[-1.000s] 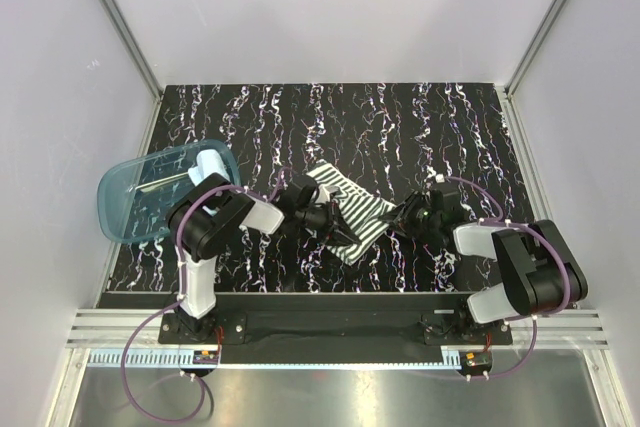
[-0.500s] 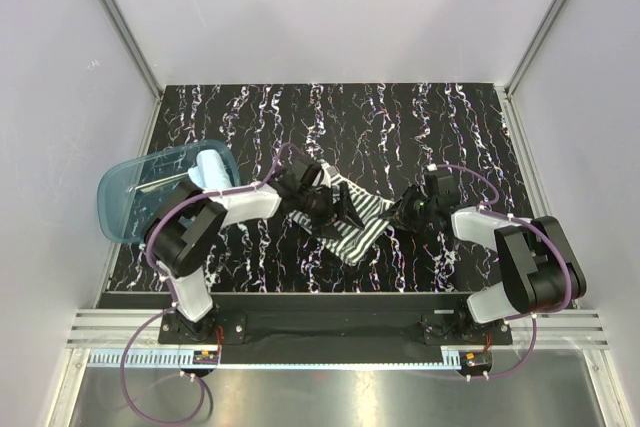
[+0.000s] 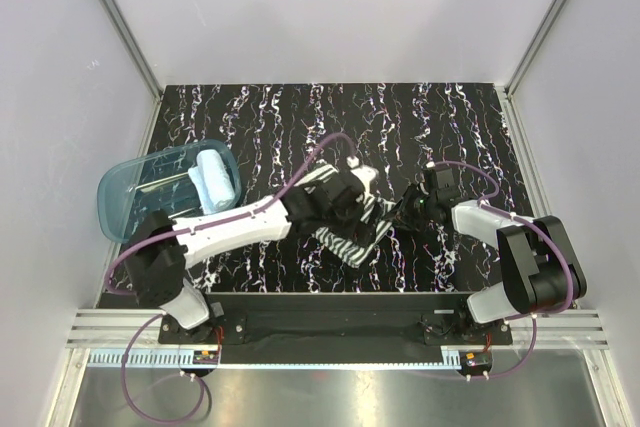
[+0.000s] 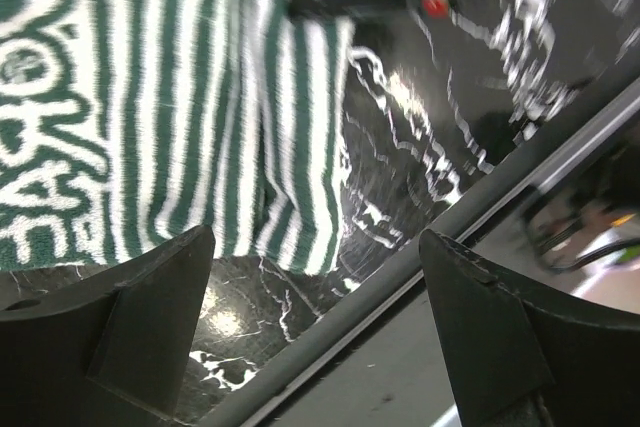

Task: Roll the towels
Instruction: Roll the towel

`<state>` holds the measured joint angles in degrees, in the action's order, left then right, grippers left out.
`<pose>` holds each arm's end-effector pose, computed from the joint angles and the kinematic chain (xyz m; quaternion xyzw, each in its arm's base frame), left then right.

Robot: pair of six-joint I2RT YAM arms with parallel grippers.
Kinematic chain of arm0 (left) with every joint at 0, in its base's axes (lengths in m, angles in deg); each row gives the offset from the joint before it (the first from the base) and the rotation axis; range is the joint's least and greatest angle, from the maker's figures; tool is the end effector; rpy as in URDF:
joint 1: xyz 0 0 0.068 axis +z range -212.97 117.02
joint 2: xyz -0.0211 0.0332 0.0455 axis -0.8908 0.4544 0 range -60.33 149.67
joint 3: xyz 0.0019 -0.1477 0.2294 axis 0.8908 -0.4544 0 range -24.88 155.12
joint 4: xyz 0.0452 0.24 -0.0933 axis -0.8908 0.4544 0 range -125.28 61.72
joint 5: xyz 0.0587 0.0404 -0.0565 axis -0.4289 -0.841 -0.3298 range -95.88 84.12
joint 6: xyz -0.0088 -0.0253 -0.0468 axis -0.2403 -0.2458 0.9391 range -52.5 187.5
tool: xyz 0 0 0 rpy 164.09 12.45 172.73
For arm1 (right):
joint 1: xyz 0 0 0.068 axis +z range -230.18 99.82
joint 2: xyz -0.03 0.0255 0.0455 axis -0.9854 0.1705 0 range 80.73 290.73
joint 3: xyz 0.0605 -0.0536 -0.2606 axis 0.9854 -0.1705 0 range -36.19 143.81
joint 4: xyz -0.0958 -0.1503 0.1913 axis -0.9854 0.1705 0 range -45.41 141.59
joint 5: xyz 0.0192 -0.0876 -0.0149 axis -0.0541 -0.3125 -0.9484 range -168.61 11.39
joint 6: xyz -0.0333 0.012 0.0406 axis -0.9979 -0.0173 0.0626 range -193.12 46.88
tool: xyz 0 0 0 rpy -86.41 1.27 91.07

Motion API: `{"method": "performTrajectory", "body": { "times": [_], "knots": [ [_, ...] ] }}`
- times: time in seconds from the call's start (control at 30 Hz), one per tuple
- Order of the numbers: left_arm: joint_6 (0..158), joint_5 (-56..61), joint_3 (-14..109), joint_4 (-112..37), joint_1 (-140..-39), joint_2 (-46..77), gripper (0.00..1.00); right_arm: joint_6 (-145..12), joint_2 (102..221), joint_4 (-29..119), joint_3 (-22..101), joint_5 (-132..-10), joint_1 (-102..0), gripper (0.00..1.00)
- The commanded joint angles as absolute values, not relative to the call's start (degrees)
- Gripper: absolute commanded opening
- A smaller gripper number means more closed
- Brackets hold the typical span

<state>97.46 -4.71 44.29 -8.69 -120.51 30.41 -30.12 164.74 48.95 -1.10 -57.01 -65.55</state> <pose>0.1852 -0.2927 0.2615 0.2261 0.9063 -0.2538 0.2513 0.2509 0.0791 0.1450 0.1712 0.9183 0.3050 0.1853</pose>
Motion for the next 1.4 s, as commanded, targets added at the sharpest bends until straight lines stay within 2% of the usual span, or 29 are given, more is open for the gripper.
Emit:
{"method": "performTrajectory", "body": {
  "times": [0.0,0.37,0.47,0.6,0.73,1.0,1.13,1.23,1.27,1.37],
  "knots": [
    [89.14,-14.4,45.79,-7.68,-124.23,31.42,0.89,-31.73,163.35,51.01,0.9,-58.22,-65.24,0.19],
    [87.28,-22.05,45.96,-9.18,-131.7,39.67,0.87,-32.08,163.7,51.27,0.9,-58.22,-65.15,0.19],
    [87.54,-22.4,47.11,-8.65,-132.06,42.31,0.78,-32.08,163.79,51.36,0.99,-58.31,-65.24,0.18],
    [87.45,-22.4,46.76,-9.62,-132.23,44.17,0.72,-32.43,163.7,51.71,0.99,-58.57,-65.24,0.19],
    [87.63,-22.49,45.88,-10.23,-132.15,44.78,0.6,-32.69,163.7,52.06,1.17,-59.01,-65.24,0.19],
    [88.68,-22.93,43.77,-11.55,-132.15,44.08,0.16,-33.04,164.14,52.33,1.52,-58.93,-65.24,0.18],
    [89.38,-20.48,42.54,-12.78,-132.15,43.47,0.0,-33.66,163.88,54.16,2.74,-59.19,-65.15,0.19],
    [90.53,-16.96,41.4,-14.8,-131.71,42.24,0.0,-34.89,162.74,57.33,4.5,-60.77,-65.24,0.35],
    [91.4,-15.39,40.79,-15.24,-131.44,41.71,0.0,-35.15,162.3,58.29,5.03,-61.29,-65.24,0.48],
    [93.59,-11.52,39.29,-16.91,-130.13,40.57,0.0,-36.73,160.89,62.25,7.75,-63.23,-65.15,0.61]
  ]
}}
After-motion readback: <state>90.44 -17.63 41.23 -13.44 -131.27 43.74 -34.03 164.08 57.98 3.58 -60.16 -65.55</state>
